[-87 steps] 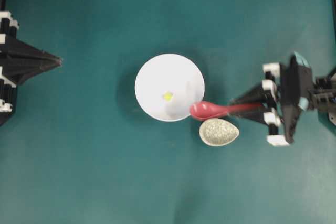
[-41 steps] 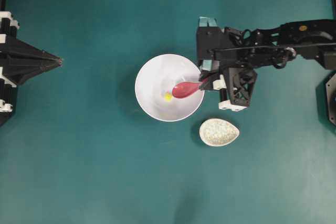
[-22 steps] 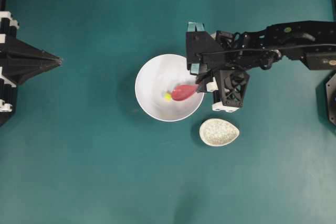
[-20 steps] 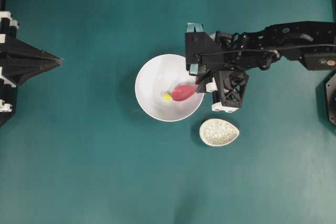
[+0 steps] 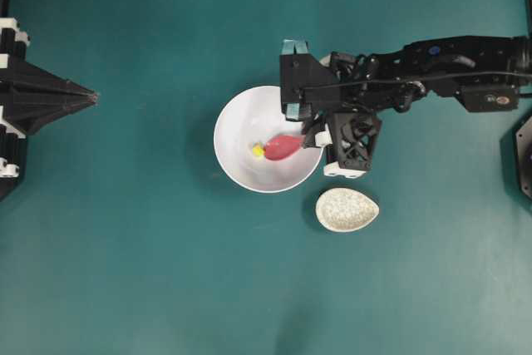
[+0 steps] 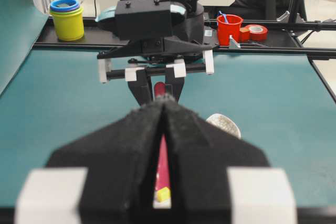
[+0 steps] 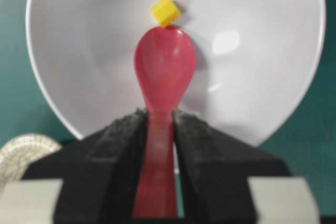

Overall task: Scoop the yellow hexagonal prism block from the bowl with a spoon using the right arm.
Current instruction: 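Push the spoon under the yellow block and tilt it up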

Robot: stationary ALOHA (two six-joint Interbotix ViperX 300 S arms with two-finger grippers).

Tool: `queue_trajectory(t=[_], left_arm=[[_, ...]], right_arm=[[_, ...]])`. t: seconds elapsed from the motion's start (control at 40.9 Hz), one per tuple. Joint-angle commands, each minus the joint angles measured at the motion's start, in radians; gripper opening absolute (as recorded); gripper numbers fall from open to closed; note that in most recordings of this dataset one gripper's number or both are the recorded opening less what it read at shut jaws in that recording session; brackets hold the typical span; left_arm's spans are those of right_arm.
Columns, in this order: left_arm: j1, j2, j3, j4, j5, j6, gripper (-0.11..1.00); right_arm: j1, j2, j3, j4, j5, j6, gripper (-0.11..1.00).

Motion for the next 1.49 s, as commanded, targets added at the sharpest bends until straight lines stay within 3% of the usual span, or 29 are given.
queue_trajectory(t=[0.0,0.881,1.468], left_arm=[[0.002,0.005,-0.023,0.003,-0.006,-0.002,0.0],[0.002,0.005,-0.023,0.003,-0.005,-0.002,0.0],[0.002,0.005,-0.021,0.003,-0.005,-0.002,0.0]], right_arm=[[-0.002,-0.008,-0.028,0.0,-0.021,-0.003,0.24],[-0.002,0.009,-0.043,0.0,-0.175,-0.009,0.24],[0.002,-0.026,0.018,0.003,-0.273,-0.008,0.24]])
